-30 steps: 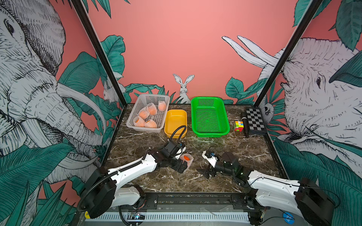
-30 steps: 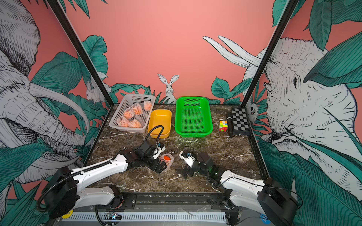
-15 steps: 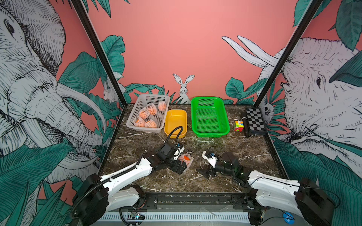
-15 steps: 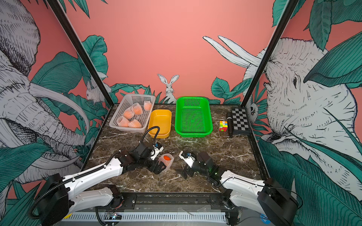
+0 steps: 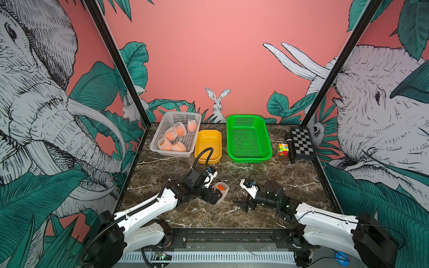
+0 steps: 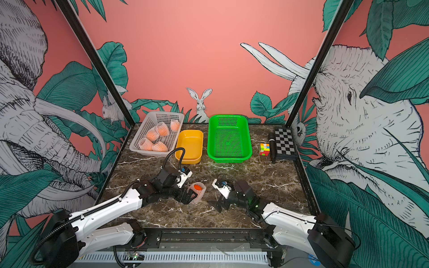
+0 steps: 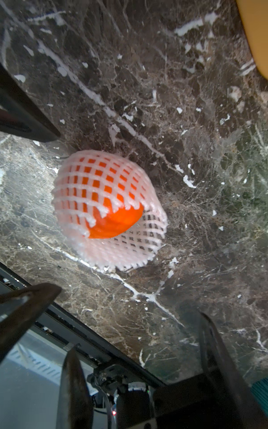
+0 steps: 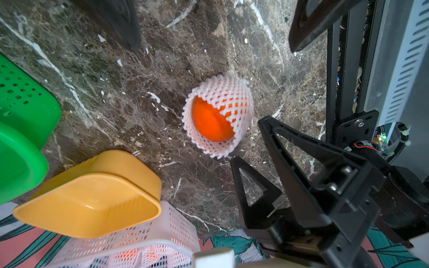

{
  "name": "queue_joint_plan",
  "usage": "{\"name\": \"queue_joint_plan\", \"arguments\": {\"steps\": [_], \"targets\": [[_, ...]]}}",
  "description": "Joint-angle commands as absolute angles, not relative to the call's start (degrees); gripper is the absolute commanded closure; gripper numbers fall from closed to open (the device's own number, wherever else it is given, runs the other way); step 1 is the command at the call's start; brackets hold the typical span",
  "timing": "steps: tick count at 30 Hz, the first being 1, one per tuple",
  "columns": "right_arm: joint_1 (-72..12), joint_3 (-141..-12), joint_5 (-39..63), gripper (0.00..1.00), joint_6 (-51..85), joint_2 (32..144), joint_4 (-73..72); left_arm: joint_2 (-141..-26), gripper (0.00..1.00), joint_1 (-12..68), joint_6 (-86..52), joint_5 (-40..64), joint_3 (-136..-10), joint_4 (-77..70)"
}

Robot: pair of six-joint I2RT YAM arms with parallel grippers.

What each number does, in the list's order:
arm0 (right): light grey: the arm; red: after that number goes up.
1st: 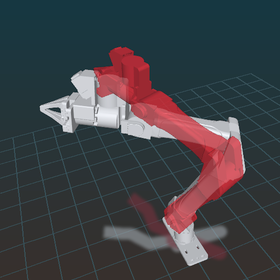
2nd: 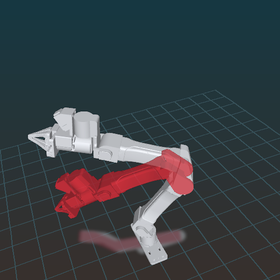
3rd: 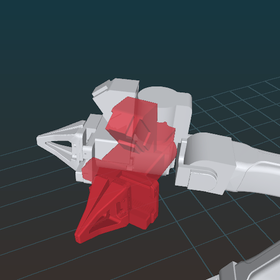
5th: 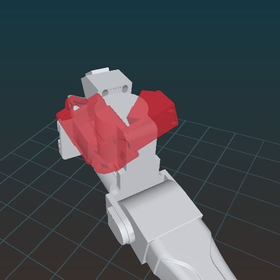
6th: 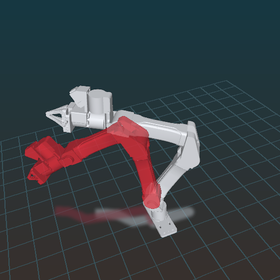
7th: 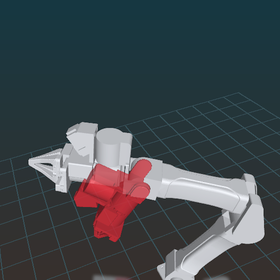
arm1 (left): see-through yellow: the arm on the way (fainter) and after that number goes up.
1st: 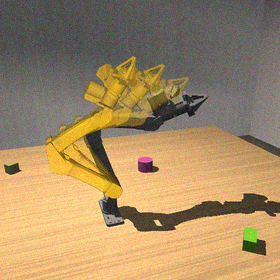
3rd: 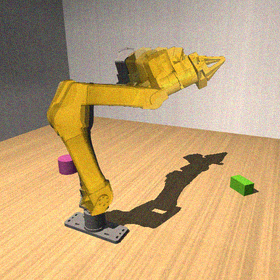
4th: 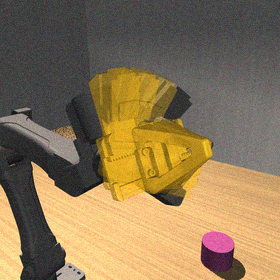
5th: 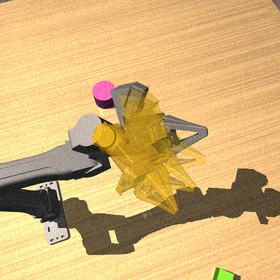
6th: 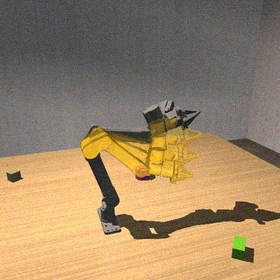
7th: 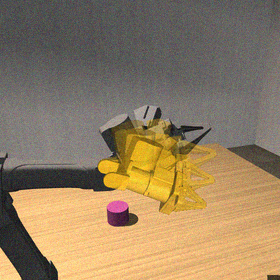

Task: Remove foam nets from oranges
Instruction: Remove the foam net from the orange.

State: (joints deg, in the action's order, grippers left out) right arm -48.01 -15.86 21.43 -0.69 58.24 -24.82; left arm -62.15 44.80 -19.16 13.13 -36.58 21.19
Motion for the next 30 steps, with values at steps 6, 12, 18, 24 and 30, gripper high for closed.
{"name": "queue_joint_plan", "arguments": {"steps": [6, 12, 18, 24, 30], "targets": [[-48.3, -15.6, 22.8, 0.01, 0.0, 61.0, -31.5, -57.3, 0.03, 44.1, -21.4, 13.1, -35.4, 19.9], [-48.3, -15.4, 23.1, 0.01, 0.2, 64.3, -35.8, -53.6, 0.03, 44.1, -20.9, 11.0, -34.2, 17.8], [-48.3, -15.8, 23.8, 0.01, -0.9, 64.6, -34.6, -55.0, 0.03, 44.0, -20.6, 10.4, -35.5, 17.3], [-48.4, -16.1, 24.2, 0.01, -0.5, 64.2, -34.3, -57.3, 0.03, 43.5, -21.4, 11.9, -36.5, 15.4], [-48.4, -16.8, 24.6, 0.01, -0.5, 62.0, -32.0, -56.6, 0.03, 41.2, -23.5, 14.2, -35.8, 13.7]]}}
